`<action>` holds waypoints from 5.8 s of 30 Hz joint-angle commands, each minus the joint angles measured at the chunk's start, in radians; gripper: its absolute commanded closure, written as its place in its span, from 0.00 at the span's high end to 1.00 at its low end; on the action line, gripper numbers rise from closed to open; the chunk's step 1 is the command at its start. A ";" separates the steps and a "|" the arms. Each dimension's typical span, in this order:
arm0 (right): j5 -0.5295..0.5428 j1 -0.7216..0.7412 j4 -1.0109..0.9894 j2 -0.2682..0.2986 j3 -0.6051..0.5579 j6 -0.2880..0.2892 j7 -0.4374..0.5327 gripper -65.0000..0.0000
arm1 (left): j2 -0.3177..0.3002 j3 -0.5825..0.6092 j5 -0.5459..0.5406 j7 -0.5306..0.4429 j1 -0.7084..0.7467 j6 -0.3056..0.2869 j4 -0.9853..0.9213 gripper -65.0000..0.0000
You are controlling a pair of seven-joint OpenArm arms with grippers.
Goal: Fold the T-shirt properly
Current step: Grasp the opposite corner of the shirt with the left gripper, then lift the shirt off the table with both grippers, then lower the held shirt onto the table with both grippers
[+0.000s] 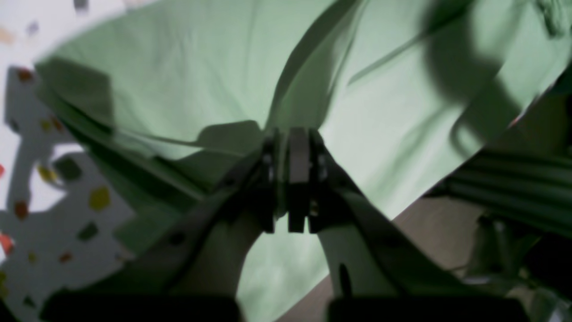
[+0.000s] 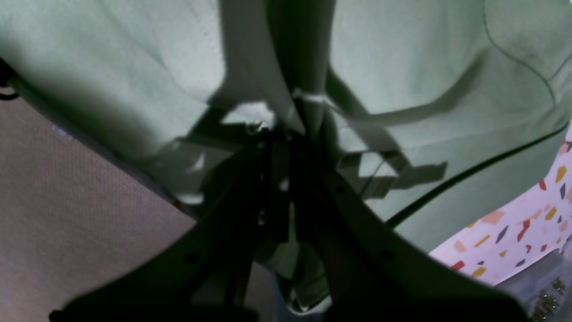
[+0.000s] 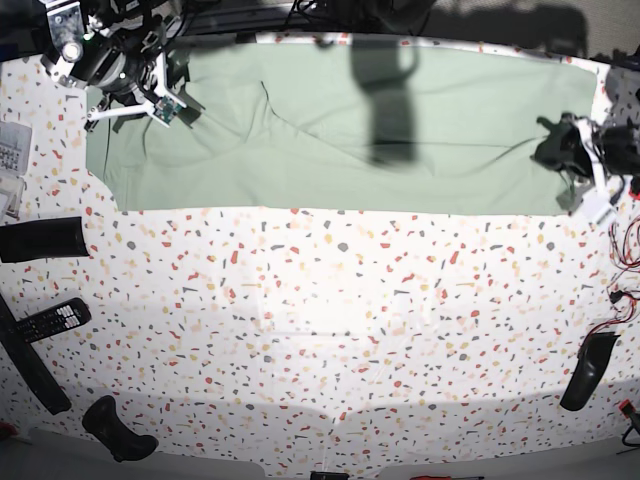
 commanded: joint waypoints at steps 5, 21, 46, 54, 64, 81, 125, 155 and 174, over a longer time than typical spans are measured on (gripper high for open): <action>0.003 0.000 0.018 0.014 0.005 -0.005 0.013 0.00 | -0.025 -0.011 0.104 -0.069 0.015 -0.008 0.025 0.00; 0.000 0.000 0.018 0.014 0.005 -0.080 0.015 0.00 | -0.031 -0.011 0.131 -0.060 0.018 -0.008 0.052 0.00; 0.019 0.000 0.018 0.014 0.005 -0.293 -0.018 0.00 | -0.031 -0.011 0.258 -0.112 0.115 -0.008 0.155 0.00; 0.020 0.000 0.018 0.014 0.005 -0.333 -0.018 0.33 | -0.031 -0.011 0.259 -0.044 0.121 -0.008 0.155 0.59; -0.317 0.042 0.018 0.013 0.005 -0.838 0.008 0.33 | -0.034 -0.011 0.498 -0.144 0.117 0.198 0.155 0.59; 0.193 0.312 0.013 -0.038 0.005 -0.553 0.112 0.33 | 0.158 -0.011 0.420 -0.244 -0.040 0.413 0.157 0.59; 0.280 0.302 -0.369 -0.222 0.005 -0.336 0.139 0.33 | 0.374 -0.011 0.663 -0.277 0.094 0.409 -0.060 0.59; 0.264 0.446 -0.549 -0.303 0.005 -0.332 0.157 0.33 | 0.374 0.003 0.846 -0.341 -0.188 0.375 -0.431 0.59; 0.264 0.459 -0.549 -0.302 0.005 -0.332 0.158 0.33 | 0.283 0.252 0.855 -0.294 -0.392 0.579 -0.118 0.59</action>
